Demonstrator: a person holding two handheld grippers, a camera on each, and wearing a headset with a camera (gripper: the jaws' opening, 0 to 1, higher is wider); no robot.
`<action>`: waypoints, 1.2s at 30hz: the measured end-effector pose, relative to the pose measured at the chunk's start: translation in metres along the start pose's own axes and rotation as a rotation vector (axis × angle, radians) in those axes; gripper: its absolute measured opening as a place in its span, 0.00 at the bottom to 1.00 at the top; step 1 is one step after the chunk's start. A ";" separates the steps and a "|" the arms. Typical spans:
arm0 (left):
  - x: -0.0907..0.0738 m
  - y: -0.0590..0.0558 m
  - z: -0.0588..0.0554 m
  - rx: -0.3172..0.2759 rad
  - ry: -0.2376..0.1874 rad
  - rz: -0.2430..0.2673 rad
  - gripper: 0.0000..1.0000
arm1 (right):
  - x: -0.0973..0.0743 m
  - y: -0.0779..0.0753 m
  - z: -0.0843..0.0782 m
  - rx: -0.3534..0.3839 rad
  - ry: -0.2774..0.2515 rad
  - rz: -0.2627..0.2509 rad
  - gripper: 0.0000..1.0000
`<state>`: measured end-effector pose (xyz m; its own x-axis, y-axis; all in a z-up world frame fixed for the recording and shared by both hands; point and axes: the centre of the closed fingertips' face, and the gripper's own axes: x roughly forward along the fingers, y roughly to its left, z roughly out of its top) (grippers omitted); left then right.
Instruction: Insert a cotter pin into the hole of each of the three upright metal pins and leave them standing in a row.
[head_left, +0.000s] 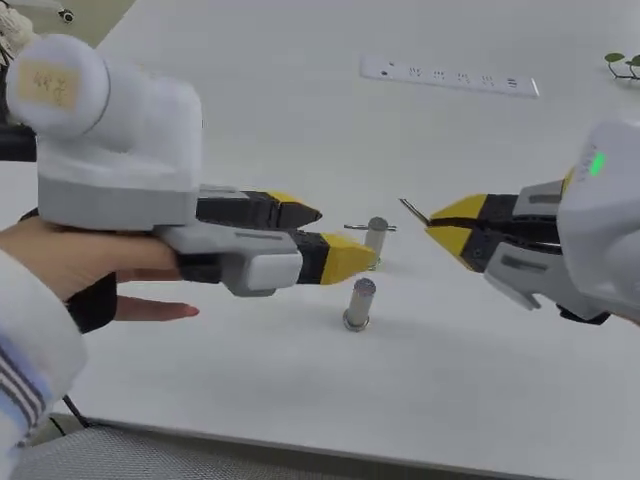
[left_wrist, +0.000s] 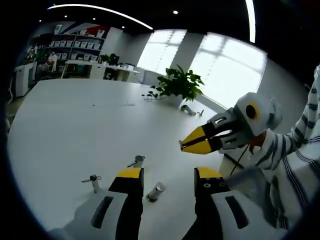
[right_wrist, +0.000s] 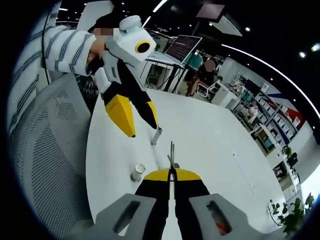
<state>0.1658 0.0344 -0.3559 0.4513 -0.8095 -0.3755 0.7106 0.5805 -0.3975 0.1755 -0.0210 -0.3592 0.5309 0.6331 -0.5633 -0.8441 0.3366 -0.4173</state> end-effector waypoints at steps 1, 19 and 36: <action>0.000 0.000 0.001 -0.002 0.000 -0.003 0.36 | 0.000 0.001 0.001 -0.003 0.001 -0.005 0.00; 0.017 -0.021 0.005 -0.057 0.023 -0.125 0.20 | 0.003 0.020 0.003 -0.092 0.027 -0.024 0.00; 0.023 -0.031 -0.002 -0.095 0.046 -0.154 0.01 | 0.004 0.029 0.009 -0.114 0.029 -0.027 0.00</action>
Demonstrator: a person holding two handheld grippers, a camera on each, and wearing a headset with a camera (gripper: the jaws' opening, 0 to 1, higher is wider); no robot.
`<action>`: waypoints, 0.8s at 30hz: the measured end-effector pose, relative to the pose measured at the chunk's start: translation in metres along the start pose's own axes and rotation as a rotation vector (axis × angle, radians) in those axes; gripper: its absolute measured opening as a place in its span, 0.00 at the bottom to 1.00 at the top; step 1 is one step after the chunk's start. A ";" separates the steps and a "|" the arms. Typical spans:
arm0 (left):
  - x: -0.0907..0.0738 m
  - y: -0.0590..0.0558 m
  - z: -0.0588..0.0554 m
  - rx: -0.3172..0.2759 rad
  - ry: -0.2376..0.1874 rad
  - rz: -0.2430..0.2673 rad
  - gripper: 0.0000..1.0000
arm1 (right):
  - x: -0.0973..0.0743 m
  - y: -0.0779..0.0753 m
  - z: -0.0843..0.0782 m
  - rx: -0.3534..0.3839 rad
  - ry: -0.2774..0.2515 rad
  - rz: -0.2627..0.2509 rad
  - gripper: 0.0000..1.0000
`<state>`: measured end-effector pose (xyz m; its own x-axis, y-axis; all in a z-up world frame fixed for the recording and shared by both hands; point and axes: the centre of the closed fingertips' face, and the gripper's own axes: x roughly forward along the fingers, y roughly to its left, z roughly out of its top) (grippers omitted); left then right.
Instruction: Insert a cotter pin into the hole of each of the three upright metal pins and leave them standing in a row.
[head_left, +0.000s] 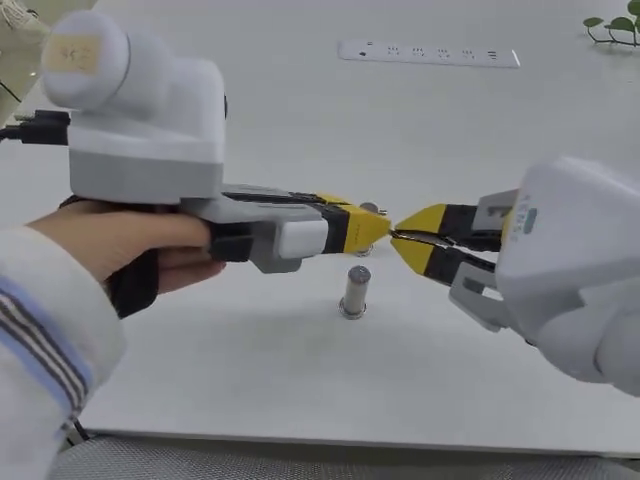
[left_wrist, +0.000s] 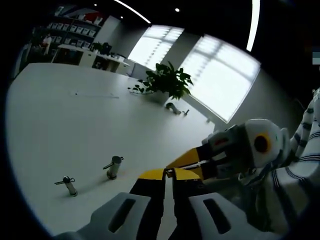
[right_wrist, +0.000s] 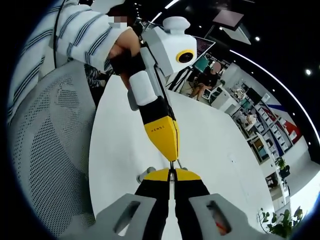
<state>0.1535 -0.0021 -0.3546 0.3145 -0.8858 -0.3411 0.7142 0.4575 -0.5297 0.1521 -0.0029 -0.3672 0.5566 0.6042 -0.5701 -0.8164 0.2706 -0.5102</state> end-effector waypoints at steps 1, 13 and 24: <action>0.000 0.000 -0.001 0.002 0.003 0.001 0.00 | 0.000 0.000 0.001 -0.002 -0.002 -0.003 0.00; -0.004 -0.001 -0.003 0.020 0.025 -0.003 0.00 | -0.001 0.002 0.005 -0.005 -0.007 0.000 0.00; -0.008 -0.003 0.000 0.071 0.020 0.022 0.00 | 0.001 0.000 0.009 -0.043 -0.015 -0.012 0.00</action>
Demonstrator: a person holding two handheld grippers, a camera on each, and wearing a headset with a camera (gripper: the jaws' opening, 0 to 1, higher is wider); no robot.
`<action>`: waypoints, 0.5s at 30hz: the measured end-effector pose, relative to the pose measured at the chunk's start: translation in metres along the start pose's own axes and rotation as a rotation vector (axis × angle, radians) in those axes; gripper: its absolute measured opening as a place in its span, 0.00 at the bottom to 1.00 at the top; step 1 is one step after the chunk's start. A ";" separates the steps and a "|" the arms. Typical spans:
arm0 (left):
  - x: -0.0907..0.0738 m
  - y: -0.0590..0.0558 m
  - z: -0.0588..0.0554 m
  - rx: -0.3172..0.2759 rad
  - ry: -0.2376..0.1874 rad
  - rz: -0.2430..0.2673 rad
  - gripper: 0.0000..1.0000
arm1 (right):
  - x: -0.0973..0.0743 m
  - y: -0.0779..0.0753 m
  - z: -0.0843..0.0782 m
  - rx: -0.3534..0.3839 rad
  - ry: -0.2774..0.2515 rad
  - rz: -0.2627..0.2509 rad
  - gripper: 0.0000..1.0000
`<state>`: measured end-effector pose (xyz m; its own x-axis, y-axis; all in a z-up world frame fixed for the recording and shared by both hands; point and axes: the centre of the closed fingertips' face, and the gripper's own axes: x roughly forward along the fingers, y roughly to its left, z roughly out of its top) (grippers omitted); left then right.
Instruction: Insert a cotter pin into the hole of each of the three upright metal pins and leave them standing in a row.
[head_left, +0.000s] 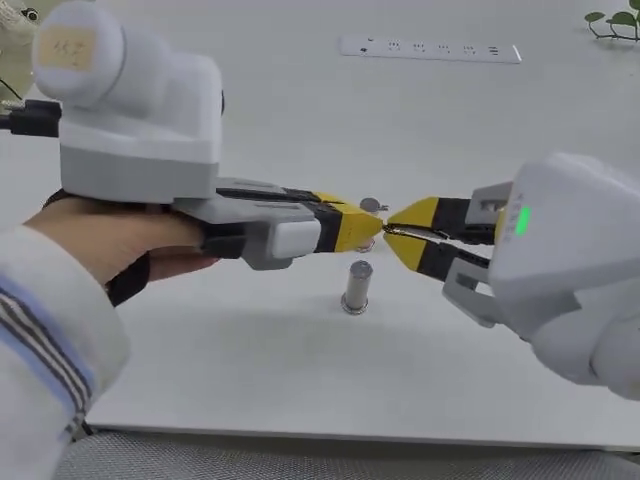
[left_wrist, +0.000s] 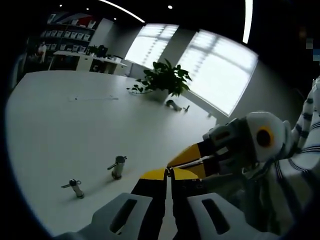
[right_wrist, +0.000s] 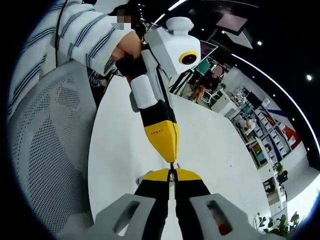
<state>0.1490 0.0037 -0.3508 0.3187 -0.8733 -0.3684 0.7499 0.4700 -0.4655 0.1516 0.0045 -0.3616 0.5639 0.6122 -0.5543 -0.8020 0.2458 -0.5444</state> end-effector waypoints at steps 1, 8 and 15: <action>0.001 0.000 0.001 0.002 -0.001 0.003 0.00 | 0.000 0.000 0.000 -0.008 0.002 -0.002 0.00; 0.000 0.002 0.005 0.015 -0.015 -0.001 0.00 | 0.002 -0.001 -0.007 0.013 0.024 0.011 0.06; -0.004 0.009 0.004 0.068 -0.016 0.033 0.00 | 0.000 -0.002 -0.012 0.221 -0.018 0.046 0.14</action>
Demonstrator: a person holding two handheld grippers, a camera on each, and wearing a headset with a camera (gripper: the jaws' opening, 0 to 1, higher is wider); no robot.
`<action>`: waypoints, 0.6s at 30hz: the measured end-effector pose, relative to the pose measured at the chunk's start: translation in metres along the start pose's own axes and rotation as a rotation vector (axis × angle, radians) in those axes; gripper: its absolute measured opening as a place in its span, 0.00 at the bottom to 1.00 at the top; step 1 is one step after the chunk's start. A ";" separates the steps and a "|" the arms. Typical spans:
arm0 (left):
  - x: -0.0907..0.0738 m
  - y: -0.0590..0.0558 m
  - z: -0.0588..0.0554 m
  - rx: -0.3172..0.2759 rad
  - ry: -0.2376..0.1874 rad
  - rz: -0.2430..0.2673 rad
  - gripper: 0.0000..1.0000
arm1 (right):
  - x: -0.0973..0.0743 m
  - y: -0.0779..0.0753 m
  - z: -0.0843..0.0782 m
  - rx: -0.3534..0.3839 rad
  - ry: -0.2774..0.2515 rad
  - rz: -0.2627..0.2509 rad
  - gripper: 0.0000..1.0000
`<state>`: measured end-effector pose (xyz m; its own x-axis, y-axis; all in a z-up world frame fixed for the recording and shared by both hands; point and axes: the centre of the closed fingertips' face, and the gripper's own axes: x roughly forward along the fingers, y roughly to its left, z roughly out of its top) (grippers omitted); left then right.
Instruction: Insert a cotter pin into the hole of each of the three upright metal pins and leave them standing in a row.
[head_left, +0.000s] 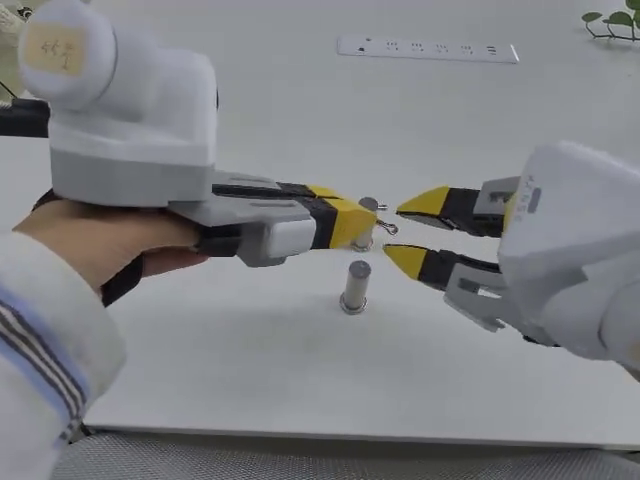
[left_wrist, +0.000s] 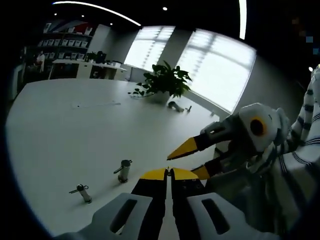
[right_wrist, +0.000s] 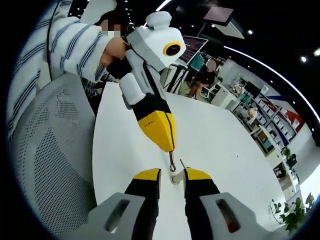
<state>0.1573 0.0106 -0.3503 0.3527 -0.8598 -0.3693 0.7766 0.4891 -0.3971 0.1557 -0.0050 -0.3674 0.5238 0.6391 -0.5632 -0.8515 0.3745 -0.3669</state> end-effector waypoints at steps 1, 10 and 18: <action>-0.001 0.001 0.000 0.004 -0.003 0.001 0.00 | 0.000 -0.001 0.000 0.024 -0.008 0.007 0.14; -0.007 -0.003 0.002 0.092 -0.021 -0.042 0.00 | -0.005 0.000 0.002 0.299 -0.094 0.183 0.20; -0.006 -0.020 0.005 0.217 -0.043 -0.091 0.00 | -0.006 0.011 0.000 0.351 -0.083 0.308 0.19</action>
<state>0.1420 0.0056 -0.3363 0.2947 -0.9065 -0.3022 0.8983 0.3706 -0.2358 0.1432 -0.0045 -0.3681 0.2538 0.8022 -0.5405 -0.9311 0.3540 0.0882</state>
